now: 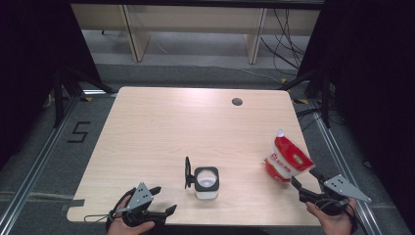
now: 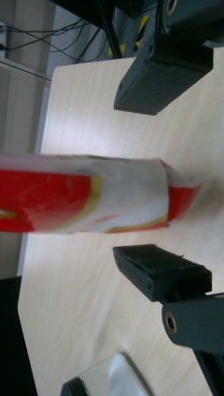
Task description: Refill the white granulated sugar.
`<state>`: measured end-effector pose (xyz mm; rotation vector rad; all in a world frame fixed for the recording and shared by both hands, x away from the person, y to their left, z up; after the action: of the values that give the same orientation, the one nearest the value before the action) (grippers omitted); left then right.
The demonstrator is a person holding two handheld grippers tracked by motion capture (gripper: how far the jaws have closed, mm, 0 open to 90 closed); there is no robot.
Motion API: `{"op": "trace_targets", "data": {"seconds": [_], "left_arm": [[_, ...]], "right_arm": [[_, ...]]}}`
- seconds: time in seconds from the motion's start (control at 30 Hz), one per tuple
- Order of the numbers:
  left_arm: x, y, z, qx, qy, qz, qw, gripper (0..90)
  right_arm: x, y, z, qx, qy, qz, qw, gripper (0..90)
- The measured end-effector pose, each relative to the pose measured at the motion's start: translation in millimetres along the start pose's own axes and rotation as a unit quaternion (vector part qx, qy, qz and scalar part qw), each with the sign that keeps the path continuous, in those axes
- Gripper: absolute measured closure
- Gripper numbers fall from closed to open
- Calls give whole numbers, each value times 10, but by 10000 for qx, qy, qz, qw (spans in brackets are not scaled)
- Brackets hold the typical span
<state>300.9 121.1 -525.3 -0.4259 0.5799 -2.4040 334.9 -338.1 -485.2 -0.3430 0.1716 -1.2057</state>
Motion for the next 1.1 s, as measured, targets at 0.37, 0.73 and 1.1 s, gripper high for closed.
{"op": "trace_targets", "data": {"seconds": [0.37,0.73,1.1], "left_arm": [[-29,-13,-4,-77,131,37,9999,192],[-16,-5,-4,-19,-24,48,10000,192],[-15,-4,-7,-29,-22,50,10000,192]], "right_arm": [[-148,-141,-83,-298,-31,-105,9995,239],[-363,-230,-149,-435,-109,121,9989,213],[-608,-248,-225,-657,-404,416,9962,207]]}}
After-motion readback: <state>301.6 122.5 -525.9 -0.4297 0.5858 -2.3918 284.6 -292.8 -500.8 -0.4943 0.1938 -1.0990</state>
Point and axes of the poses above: each handheld gripper's, and its own axes: y roughly forward along the jaws, z roughly out of its top, x roughly to its right, the point moved 6 cm from there along y, roughly forward along the jaws, and after that the axes turned 5 degrees about -z, right-handed, at the moved point
